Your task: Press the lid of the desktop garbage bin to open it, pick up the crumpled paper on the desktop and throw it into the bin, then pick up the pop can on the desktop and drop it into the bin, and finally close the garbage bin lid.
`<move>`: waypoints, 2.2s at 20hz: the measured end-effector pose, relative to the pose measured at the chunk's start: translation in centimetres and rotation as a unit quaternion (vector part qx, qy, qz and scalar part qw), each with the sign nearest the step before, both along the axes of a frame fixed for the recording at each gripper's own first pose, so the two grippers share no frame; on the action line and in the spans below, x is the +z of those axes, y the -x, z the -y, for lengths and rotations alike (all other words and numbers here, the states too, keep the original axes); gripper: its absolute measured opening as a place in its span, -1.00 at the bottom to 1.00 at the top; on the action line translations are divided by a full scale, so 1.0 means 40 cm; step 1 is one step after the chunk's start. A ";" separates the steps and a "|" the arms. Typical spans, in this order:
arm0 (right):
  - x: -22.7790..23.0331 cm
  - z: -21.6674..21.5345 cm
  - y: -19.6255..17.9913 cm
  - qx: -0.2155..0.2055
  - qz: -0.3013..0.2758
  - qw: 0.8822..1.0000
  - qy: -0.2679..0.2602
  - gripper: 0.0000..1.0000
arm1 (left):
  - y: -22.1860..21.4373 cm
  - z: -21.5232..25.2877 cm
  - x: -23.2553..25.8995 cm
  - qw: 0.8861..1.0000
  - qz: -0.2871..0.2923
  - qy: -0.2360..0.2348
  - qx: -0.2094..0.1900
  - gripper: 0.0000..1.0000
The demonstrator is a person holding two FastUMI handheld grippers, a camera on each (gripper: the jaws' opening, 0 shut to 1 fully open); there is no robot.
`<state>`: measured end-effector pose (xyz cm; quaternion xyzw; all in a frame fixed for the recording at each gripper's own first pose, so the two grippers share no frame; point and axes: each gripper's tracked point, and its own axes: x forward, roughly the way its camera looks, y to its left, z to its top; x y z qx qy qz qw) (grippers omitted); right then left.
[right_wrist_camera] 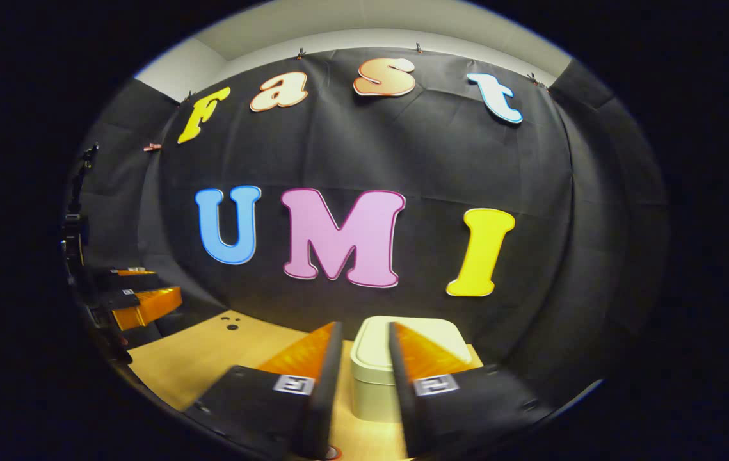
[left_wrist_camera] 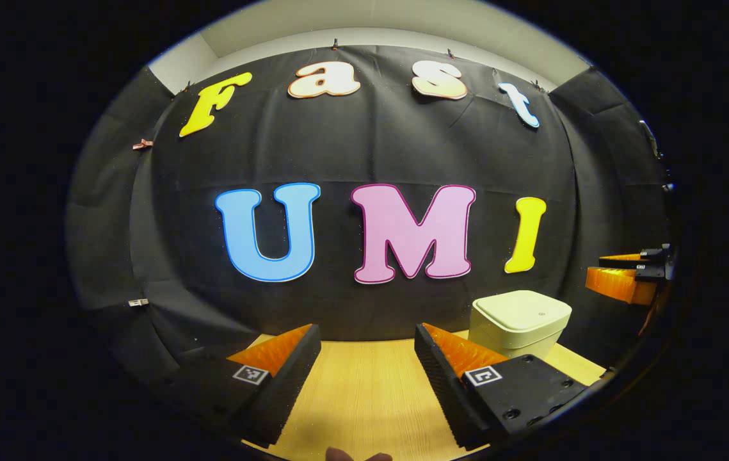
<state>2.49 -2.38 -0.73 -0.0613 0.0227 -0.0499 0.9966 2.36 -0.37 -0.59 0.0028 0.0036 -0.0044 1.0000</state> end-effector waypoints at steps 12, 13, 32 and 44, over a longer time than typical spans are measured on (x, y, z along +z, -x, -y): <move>0.012 0.052 -0.062 0.028 -0.054 0.998 0.000 -0.89 | 0.005 -0.009 -0.008 1.000 -0.004 0.002 0.004 0.91; 0.007 0.071 -0.080 0.025 -0.066 0.997 0.001 -0.89 | 0.007 -0.009 -0.007 1.000 -0.004 0.002 0.004 0.91; -0.288 0.204 -0.313 0.005 -0.255 0.966 -0.033 -0.89 | 0.050 -0.044 -0.007 1.000 0.000 0.002 0.028 0.91; -0.340 0.224 -0.320 0.004 -0.275 0.961 -0.037 -0.89 | 0.047 -0.061 -0.026 0.999 -0.008 0.004 0.036 0.91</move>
